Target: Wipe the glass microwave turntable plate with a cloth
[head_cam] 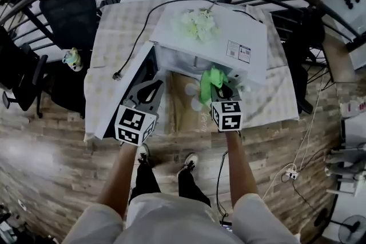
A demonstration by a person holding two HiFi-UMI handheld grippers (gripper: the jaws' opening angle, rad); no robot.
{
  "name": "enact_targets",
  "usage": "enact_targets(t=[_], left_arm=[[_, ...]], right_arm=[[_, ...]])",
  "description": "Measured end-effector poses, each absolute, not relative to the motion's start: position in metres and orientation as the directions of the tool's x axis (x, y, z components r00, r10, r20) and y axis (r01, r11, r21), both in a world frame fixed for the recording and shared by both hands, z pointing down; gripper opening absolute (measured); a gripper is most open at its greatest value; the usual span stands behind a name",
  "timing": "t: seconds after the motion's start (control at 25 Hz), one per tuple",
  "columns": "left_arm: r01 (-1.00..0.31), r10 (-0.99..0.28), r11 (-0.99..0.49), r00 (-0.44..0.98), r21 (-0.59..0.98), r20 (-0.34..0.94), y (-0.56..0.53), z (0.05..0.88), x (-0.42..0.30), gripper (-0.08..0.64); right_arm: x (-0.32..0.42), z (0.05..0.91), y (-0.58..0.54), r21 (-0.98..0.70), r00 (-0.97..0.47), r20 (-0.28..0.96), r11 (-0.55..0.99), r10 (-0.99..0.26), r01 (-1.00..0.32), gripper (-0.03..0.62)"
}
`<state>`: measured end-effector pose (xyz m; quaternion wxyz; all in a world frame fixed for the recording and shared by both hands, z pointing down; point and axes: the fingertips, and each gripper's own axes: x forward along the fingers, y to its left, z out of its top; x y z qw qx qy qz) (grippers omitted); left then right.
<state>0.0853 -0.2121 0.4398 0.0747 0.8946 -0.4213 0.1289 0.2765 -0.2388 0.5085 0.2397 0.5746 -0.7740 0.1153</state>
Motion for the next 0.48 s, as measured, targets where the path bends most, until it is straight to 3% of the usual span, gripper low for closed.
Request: enact_targets(t=[0.24,0.48], left_arm=[[-0.754,-0.705,-0.655,0.631,0.042,0.324,-0.223,0.471,0.09,0.025],[-0.747,-0.691,-0.663,0.637,0.052,0.341,-0.232,0.492,0.084,0.025]], right_arm=[[0.272,0.561,-0.288,0.307,-0.075,0.567,0.294,-0.82,-0.905,0.078],[0.273,0.598,-0.329,0.364,0.014,0.641,0.287,-0.768,-0.886,0.078]])
